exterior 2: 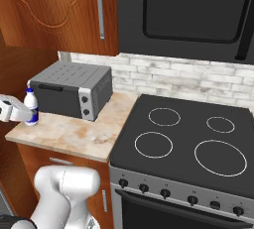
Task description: Take the bottled waters from the counter and place them in the freezer to freeze. Close the freezer door after placing the bottles.
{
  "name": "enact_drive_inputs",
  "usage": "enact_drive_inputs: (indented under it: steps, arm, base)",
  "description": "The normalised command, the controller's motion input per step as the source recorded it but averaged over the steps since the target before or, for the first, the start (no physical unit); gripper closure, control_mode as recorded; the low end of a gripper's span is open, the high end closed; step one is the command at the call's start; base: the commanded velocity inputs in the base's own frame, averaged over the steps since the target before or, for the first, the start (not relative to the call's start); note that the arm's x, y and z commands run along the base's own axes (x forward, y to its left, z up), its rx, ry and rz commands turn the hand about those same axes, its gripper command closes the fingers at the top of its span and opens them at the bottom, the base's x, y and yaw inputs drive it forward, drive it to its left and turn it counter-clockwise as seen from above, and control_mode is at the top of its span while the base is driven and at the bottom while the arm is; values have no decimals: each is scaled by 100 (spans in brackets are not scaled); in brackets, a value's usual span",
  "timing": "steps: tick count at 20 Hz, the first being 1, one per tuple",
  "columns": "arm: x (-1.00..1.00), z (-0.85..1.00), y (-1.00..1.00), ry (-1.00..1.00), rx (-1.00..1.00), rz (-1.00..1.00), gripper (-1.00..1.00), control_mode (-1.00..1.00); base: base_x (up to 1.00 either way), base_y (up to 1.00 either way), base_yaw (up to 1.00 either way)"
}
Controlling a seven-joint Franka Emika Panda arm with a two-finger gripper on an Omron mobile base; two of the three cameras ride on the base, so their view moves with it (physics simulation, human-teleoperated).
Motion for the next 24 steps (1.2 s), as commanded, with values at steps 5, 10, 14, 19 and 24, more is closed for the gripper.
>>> enact_drive_inputs:
  steps: [5,10,14,19,24]
  arm:
    - [-49,53,-62,5,-1,-17,100,-100]
    - [-29,49,-40,11,0,-1,100,-100]
    - [-6,33,-16,15,0,18,100,-100]
    - [-23,21,-3,4,0,32,100,-100]
    - [-8,1,-16,-1,7,29,100,-100]
  base:
    - [0,0,0]
    - [0,0,0]
    - [0,0,0]
    - [0,0,0]
    - [0,0,0]
